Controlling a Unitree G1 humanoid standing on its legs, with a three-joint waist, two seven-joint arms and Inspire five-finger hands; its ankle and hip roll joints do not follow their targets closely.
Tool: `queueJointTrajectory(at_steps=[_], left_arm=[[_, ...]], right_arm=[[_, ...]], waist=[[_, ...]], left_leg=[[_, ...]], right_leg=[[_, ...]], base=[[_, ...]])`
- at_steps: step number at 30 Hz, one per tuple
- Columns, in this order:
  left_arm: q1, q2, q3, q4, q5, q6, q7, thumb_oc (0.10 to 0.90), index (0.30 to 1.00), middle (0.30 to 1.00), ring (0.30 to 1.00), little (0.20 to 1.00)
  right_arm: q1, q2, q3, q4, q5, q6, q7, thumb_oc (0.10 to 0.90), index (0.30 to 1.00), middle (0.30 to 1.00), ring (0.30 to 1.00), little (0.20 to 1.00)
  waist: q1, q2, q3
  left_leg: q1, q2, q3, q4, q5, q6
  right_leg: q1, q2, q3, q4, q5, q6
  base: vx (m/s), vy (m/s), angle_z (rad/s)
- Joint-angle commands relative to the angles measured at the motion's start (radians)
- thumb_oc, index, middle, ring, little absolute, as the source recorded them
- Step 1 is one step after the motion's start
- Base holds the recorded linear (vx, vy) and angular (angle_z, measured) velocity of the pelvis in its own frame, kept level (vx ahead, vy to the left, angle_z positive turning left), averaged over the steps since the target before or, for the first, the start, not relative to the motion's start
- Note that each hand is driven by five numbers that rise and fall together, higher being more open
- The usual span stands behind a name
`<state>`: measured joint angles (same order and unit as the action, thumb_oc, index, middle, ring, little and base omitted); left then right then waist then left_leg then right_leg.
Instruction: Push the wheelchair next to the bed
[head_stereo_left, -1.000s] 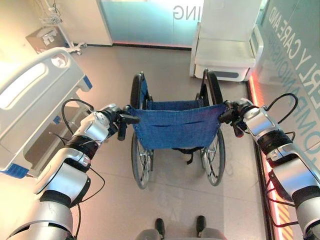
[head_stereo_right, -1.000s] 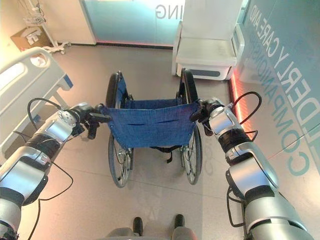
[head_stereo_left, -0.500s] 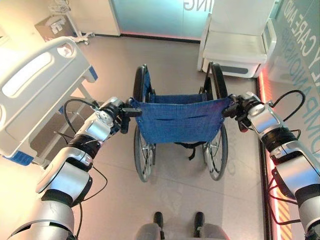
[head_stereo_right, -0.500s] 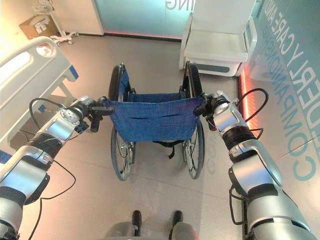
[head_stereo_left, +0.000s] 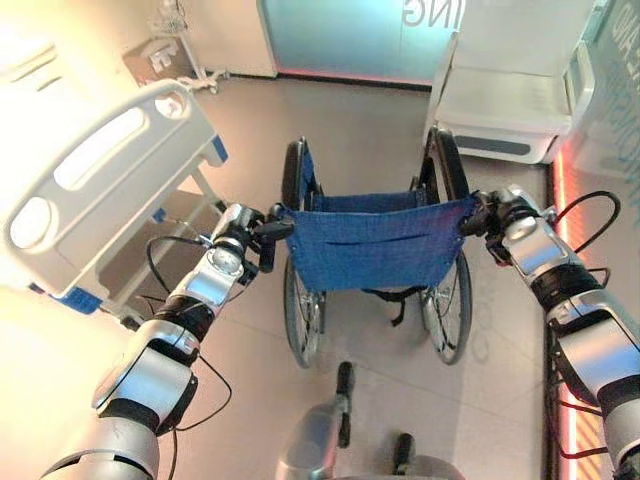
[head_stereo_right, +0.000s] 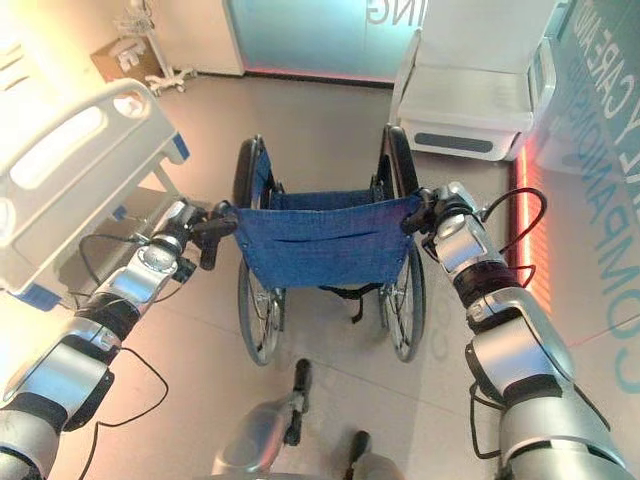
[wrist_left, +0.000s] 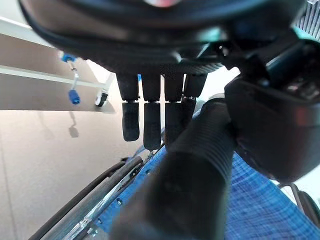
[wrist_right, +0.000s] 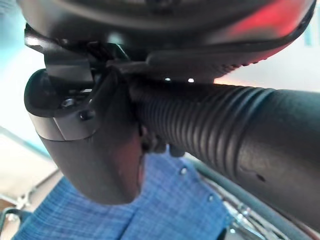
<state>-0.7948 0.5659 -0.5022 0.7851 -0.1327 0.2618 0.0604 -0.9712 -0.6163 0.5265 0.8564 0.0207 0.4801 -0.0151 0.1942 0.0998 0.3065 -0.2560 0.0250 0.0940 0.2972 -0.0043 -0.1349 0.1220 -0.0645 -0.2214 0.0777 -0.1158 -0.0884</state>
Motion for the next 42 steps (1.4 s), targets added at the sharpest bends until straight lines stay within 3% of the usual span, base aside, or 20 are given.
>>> queueJointTrajectory(at_steps=[1, 3, 7, 10, 14, 17, 18, 20, 24, 28, 30, 33, 36, 38, 40, 42], left_arm=[[0.097, 0.01, 0.016, -0.06, -0.021, -0.054, -0.061, 0.4, 0.3, 0.3, 0.3, 0.3], [0.106, 0.014, 0.009, -0.06, -0.005, -0.052, -0.066, 0.4, 0.3, 0.3, 0.3, 0.3], [0.099, 0.017, -0.001, -0.06, 0.005, -0.057, -0.062, 0.4, 0.3, 0.3, 0.3, 0.3], [0.071, 0.019, -0.02, -0.057, 0.035, -0.054, -0.074, 0.4, 0.3, 0.3, 0.3, 0.3], [0.089, 0.009, -0.025, -0.047, 0.047, -0.065, -0.067, 0.4, 0.3, 0.3, 0.3, 0.3], [0.11, 0.001, -0.016, -0.042, 0.041, -0.077, -0.048, 0.4, 0.3, 0.3, 0.3, 0.3], [0.108, -0.003, -0.012, -0.037, 0.036, -0.086, -0.039, 0.4, 0.3, 0.3, 0.3, 0.3], [0.092, 0.008, -0.006, -0.037, 0.031, -0.092, -0.044, 0.4, 0.3, 0.3, 0.3, 0.3], [0.035, 0.006, -0.027, -0.035, 0.017, -0.092, -0.071, 0.4, 0.3, 0.3, 0.3, 0.3], [0.023, -0.001, -0.021, -0.033, 0.028, -0.087, -0.083, 0.4, 0.3, 0.3, 0.3, 0.3], [0.007, -0.005, -0.018, -0.021, 0.019, -0.078, -0.083, 0.4, 0.3, 0.3, 0.3, 0.3], [-0.009, 0.001, -0.024, 0.007, -0.002, -0.072, -0.083, 0.4, 0.3, 0.3, 0.3, 0.3], [-0.009, 0.002, -0.034, 0.007, -0.005, -0.074, -0.079, 0.4, 0.3, 0.3, 0.3, 0.3], [-0.017, 0.002, -0.046, 0.006, -0.009, -0.066, -0.065, 0.4, 0.3, 0.3, 0.3, 0.3], [-0.02, 0.003, -0.049, 0.001, -0.006, -0.062, -0.06, 0.4, 0.3, 0.3, 0.3, 0.3], [-0.023, 0.006, -0.057, -0.004, 0.001, -0.068, -0.054, 0.4, 0.3, 0.3, 0.3, 0.3]], right_arm=[[-0.001, -0.015, 0.052, -0.027, -0.093, -0.161, 0.016, 0.4, 0.3, 0.3, 0.3, 0.3], [0.026, -0.002, 0.043, -0.022, -0.095, -0.178, 0.025, 0.4, 0.3, 0.3, 0.3, 0.3], [0.037, 0.01, 0.035, -0.007, -0.099, -0.202, 0.013, 0.4, 0.3, 0.3, 0.3, 0.3], [0.021, 0.034, 0.016, 0.045, -0.099, -0.23, -0.023, 0.4, 0.3, 0.3, 0.3, 0.3], [0.038, 0.036, 0.016, 0.049, -0.099, -0.241, -0.036, 0.4, 0.3, 0.3, 0.3, 0.3], [0.034, 0.028, 0.027, 0.038, -0.105, -0.246, -0.028, 0.4, 0.3, 0.3, 0.3, 0.3], [0.027, 0.016, 0.03, 0.025, -0.1, -0.242, -0.025, 0.4, 0.3, 0.3, 0.3, 0.3], [0.011, 0.012, 0.036, 0.012, -0.092, -0.229, -0.033, 0.4, 0.3, 0.3, 0.3, 0.3], [-0.026, -0.019, 0.034, -0.011, -0.1, -0.178, -0.024, 0.4, 0.3, 0.3, 0.3, 0.3], [-0.063, -0.045, 0.045, -0.019, -0.1, -0.154, 0.008, 0.4, 0.3, 0.3, 0.3, 0.3], [-0.08, -0.058, 0.054, -0.015, -0.094, -0.158, 0.022, 0.4, 0.3, 0.3, 0.3, 0.3], [-0.087, -0.065, 0.073, -0.028, -0.103, -0.169, 0.047, 0.4, 0.3, 0.3, 0.3, 0.3], [-0.089, -0.076, 0.087, -0.035, -0.107, -0.178, 0.057, 0.4, 0.3, 0.3, 0.3, 0.3], [-0.097, -0.078, 0.1, -0.04, -0.098, -0.188, 0.062, 0.4, 0.3, 0.3, 0.3, 0.3], [-0.096, -0.079, 0.105, -0.048, -0.091, -0.186, 0.064, 0.4, 0.3, 0.3, 0.3, 0.3], [-0.083, -0.086, 0.11, -0.06, -0.076, -0.177, 0.059, 0.4, 0.3, 0.3, 0.3, 0.3]], waist=[[0.004, -0.091, -0.059], [0.01, -0.095, -0.083], [0.025, -0.106, -0.101], [0.056, -0.118, -0.123], [0.045, -0.137, -0.147], [0.006, -0.126, -0.134], [-0.039, -0.107, -0.099], [-0.084, -0.107, -0.053], [-0.142, -0.127, -0.027], [-0.161, -0.139, -0.034], [-0.171, -0.14, -0.039], [-0.175, -0.126, -0.044], [-0.183, -0.114, -0.062], [-0.189, -0.105, -0.08], [-0.193, -0.104, -0.085], [-0.214, -0.105, -0.106]], left_leg=[[-0.024, -0.072, 0.001, -0.041, 0.014, 0.155], [0.038, -0.079, -0.017, -0.075, 0.004, 0.172], [0.051, -0.099, -0.029, -0.065, -0.017, 0.192], [0.038, -0.129, -0.04, -0.064, -0.028, 0.219], [0.058, -0.16, -0.034, -0.075, -0.039, 0.24], [0.1, -0.151, -0.037, -0.066, -0.061, 0.238], [0.16, -0.142, -0.07, -0.06, -0.089, 0.232], [0.209, -0.155, -0.099, -0.05, -0.144, 0.24], [0.246, -0.202, -0.193, -0.014, -0.216, 0.248], [0.236, -0.211, -0.217, 0.04, -0.272, 0.256], [0.222, -0.199, -0.225, 0.059, -0.277, 0.25], [0.291, -0.115, -0.204, 0.044, -0.277, 0.203], [0.365, -0.06, -0.196, -0.014, -0.257, 0.163], [0.398, -0.013, -0.186, -0.05, -0.196, 0.129], [0.401, 0.006, -0.179, -0.052, -0.162, 0.118], [0.421, 0.058, -0.145, -0.038, -0.074, 0.094]], right_leg=[[0.105, 0.023, 0.024, 0.135, -0.117, 0.107], [0.095, -0.003, -0.008, 0.194, -0.104, 0.13], [0.098, -0.044, -0.022, 0.256, -0.056, 0.157], [0.124, -0.067, -0.02, 0.347, 0.042, 0.169], [0.088, -0.06, 0.009, 0.378, 0.137, 0.185], [-0.012, -0.062, 0.021, 0.322, 0.118, 0.176], [-0.173, -0.087, 0.028, 0.238, 0.123, 0.162], [-0.316, -0.129, 0.051, 0.208, 0.228, 0.187], [-0.381, -0.148, 0.137, -0.053, 0.31, 0.233], [-0.397, -0.121, 0.177, 0.0, 0.3, 0.232], [-0.407, -0.096, 0.197, 0.069, 0.271, 0.227], [-0.426, -0.108, 0.118, 0.184, 0.204, 0.209], [-0.411, -0.091, 0.086, 0.189, 0.169, 0.19], [-0.388, -0.071, 0.051, 0.181, 0.135, 0.17], [-0.373, -0.061, 0.039, 0.171, 0.121, 0.159], [-0.353, -0.045, 0.015, 0.158, 0.095, 0.133]], base=[[0.47, 0.165, -0.37], [0.44, 0.174, -0.05], [0.28, 0.126, 0.26], [0.26, 0.1, -0.01], [0.28, 0.084, -0.01], [0.28, -0.021, 0.17], [0.33, -0.113, -0.05], [0.31, -0.143, 0.03], [0.41, -0.227, 0.82], [0.33, -0.255, 1.03], [0.31, -0.313, 0.65], [0.37, -0.289, 0.47], [0.31, -0.248, 0.22], [0.36, -0.335, 0.22], [0.24, -0.246, 0.18], [0.33, -0.299, 0.31]])
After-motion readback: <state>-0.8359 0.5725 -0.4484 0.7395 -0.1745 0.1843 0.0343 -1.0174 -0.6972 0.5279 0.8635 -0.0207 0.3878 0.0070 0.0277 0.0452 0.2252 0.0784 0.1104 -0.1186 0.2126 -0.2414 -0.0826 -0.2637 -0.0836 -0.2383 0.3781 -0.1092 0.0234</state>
